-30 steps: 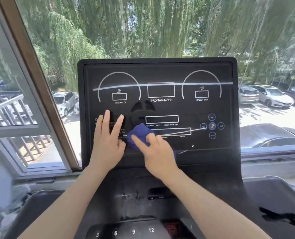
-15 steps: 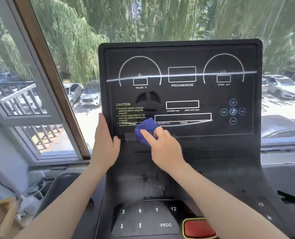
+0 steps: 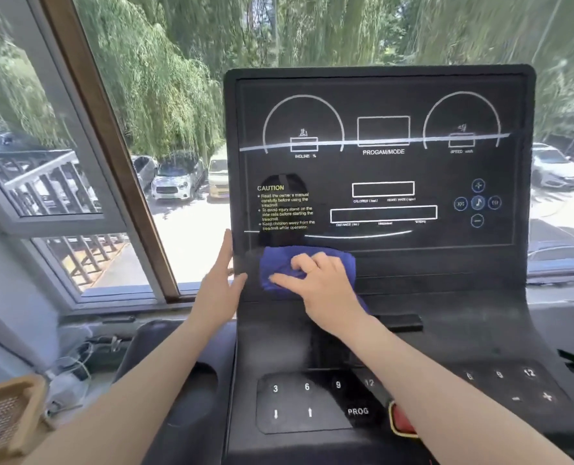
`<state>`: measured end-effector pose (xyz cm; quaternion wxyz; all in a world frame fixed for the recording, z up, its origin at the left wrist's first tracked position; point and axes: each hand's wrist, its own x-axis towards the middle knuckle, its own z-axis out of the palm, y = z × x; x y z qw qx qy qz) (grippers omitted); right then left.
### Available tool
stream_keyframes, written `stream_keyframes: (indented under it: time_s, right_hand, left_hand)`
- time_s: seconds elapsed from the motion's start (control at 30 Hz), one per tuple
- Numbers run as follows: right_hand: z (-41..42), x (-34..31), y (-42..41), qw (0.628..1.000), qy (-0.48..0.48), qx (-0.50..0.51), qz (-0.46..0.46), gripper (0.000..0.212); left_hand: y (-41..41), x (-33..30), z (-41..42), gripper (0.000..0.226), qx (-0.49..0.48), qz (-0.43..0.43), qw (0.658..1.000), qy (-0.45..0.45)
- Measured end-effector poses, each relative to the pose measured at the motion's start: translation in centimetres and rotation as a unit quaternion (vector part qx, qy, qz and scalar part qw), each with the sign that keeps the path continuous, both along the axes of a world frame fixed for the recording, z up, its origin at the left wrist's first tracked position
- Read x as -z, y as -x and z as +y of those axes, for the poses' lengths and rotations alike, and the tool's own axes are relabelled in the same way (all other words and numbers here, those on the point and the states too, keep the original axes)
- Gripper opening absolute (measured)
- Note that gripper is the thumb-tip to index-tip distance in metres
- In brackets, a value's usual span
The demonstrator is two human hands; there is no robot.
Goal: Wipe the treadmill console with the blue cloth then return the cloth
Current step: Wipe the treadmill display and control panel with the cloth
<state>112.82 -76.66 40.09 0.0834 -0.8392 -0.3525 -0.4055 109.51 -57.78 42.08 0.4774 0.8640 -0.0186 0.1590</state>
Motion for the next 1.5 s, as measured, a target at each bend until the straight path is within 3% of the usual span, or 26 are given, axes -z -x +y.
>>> stream_keyframes:
  time_s: [0.1,0.2,0.4,0.57,0.73,0.83,0.97,1.07,1.23,1.33,1.5]
  right_hand:
    - [-5.0,0.5,-0.2,0.998,0.0,0.061,-0.03,0.052]
    - [-7.3,0.7,0.8,0.988,-0.046,0.15,-0.005,0.053]
    - [0.1,2.2,2.3,0.997,0.067,-0.007,0.035,0.05]
    - [0.1,3.7,3.2,0.984,0.145,-0.05,0.087,0.052]
    - [-6.7,2.6,3.0,0.985,0.062,0.009,0.162,0.047]
    - [-5.1,2.6,3.3,0.982,0.028,0.037,0.184,0.049]
    - [-0.4,3.6,3.8,0.985,0.094,-0.017,0.143,0.048]
    - [-1.9,3.2,3.1,0.989,0.107,-0.005,0.106,0.052]
    - [-10.5,2.7,3.2,0.978,-0.04,0.137,0.15,0.045]
    - [-10.5,2.3,3.3,0.967,-0.087,0.153,0.182,0.037]
    - [-4.1,2.6,3.1,0.991,0.027,0.044,0.127,0.044]
  left_hand:
    - [0.2,0.0,0.8,0.08,0.013,0.042,0.998,0.041]
    - [0.8,1.4,1.1,0.072,0.021,0.101,0.995,0.002]
    - [0.7,2.4,1.1,0.067,-0.001,0.081,0.997,0.017]
    - [0.8,2.5,1.2,0.065,0.004,0.079,0.997,0.014]
    - [0.5,3.3,1.6,0.065,0.017,0.082,0.995,0.05]
    - [0.4,3.5,1.5,0.065,0.02,0.081,0.994,0.064]
    - [0.6,3.3,1.0,0.065,-0.01,0.076,0.995,0.062]
    - [0.7,3.5,0.5,0.063,-0.022,0.073,0.996,0.054]
    - [0.9,3.3,-0.3,0.06,-0.057,0.094,0.993,0.047]
    - [1.0,3.1,-0.8,0.059,-0.073,0.083,0.992,0.055]
    - [1.6,2.8,-3.2,0.061,-0.127,0.081,0.987,0.06]
